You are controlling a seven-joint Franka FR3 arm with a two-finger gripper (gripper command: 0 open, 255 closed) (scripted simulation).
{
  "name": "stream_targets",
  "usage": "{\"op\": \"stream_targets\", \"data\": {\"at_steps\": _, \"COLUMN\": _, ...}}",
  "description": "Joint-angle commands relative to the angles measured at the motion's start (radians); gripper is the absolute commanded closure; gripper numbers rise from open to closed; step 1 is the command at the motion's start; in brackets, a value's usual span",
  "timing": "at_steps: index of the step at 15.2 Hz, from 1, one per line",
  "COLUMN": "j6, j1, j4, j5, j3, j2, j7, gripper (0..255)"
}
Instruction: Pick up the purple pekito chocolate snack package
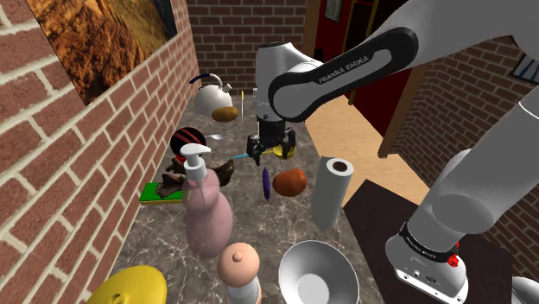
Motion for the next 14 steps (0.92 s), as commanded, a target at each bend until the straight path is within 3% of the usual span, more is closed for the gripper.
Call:
{"op": "stream_targets", "data": {"at_steps": 1, "j6": 0.029, "j1": -0.004, "j4": 0.048, "j5": -0.031, "j3": 0.020, "j2": 0.078, "j7": 0.090, "gripper": 0}}
{"op": "stream_targets", "data": {"at_steps": 11, "j6": 0.135, "j1": -0.001, "j4": 0.006, "j5": -0.061, "j3": 0.024, "j2": 0.147, "j7": 0.117, "gripper": 0}}
{"op": "stream_targets", "data": {"at_steps": 12, "j6": 0.136, "j1": -0.002, "j4": 0.005, "j5": -0.061, "j3": 0.024, "j2": 0.147, "j7": 0.117, "gripper": 255}}
{"op": "stream_targets", "data": {"at_steps": 14, "j6": 0.136, "j1": -0.001, "j4": 0.007, "j5": -0.061, "j3": 0.024, "j2": 0.148, "j7": 0.118, "gripper": 255}}
